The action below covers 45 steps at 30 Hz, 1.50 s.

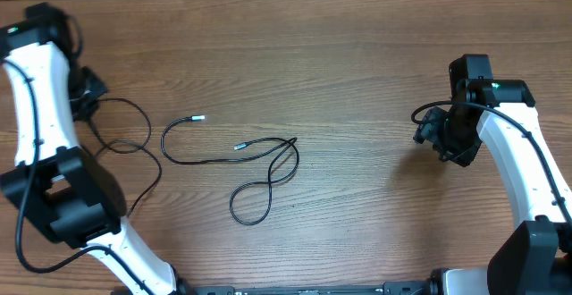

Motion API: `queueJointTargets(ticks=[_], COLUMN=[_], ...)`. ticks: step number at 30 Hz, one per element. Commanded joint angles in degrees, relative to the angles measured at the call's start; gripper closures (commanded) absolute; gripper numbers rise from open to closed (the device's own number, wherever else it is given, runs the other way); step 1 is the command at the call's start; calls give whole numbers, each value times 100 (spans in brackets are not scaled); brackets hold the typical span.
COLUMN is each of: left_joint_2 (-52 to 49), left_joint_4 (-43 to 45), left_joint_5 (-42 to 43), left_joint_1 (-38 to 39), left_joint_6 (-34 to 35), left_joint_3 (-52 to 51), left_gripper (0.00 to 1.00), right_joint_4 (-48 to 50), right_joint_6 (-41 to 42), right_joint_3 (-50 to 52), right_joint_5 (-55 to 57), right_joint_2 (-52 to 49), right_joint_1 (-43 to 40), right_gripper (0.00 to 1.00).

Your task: Untangle cables

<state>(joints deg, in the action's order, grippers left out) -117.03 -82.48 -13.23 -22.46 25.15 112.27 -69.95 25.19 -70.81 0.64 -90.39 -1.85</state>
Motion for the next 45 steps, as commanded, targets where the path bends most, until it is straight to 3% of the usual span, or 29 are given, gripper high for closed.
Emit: queueJointTargets(ticks=[1, 5, 6, 7, 8, 10, 18, 25, 36, 39, 45], left_joint_2=[17, 17, 17, 17, 17, 17, 114, 1414, 4253, 4247, 3768], left_joint_4=[-72, -72, -98, -133, -192, -417, -1432, -1346, 1123, 1626, 2564], left_joint_5=[-83, -22, 20, 92, 439, 874, 820, 863, 885, 883, 660], left_joint_1=[-411, -496, -483, -472, -461, -450, -450, -240, 450, 448, 448], left_joint_6=[79, 72, 57, 35, -284, -546, -540, -520, -393, -343, -328], left_joint_3=[138, 138, 138, 138, 138, 138, 136, -688, -4750, -5829, -6594], left_gripper=[96, 94, 74, 45, 0, 0, 0, 0, 0, 1, 2], right_joint_4=[17, 17, 17, 17, 17, 13, -57, -55, -44, -42, -76], right_joint_6=[-11, -11, -11, -11, -11, -11, -11, -11, -11, -11, -11], right_joint_3=[37, 37, 37, 37, 37, 37, 37, 37, 37, 37, 37], right_joint_5=[52, 50, 50, 50, 50, 50, 52, 50, 52, 50, 52], right_joint_2=[17, 17, 17, 17, 17, 17, 17, 17, 17, 17, 17], right_joint_1=[-9, -9, -9, -9, -9, -9, -9, -9, -9, -9, -9], right_gripper=[35, 35, 35, 35, 35, 36, 36, 35, 34, 34, 34])
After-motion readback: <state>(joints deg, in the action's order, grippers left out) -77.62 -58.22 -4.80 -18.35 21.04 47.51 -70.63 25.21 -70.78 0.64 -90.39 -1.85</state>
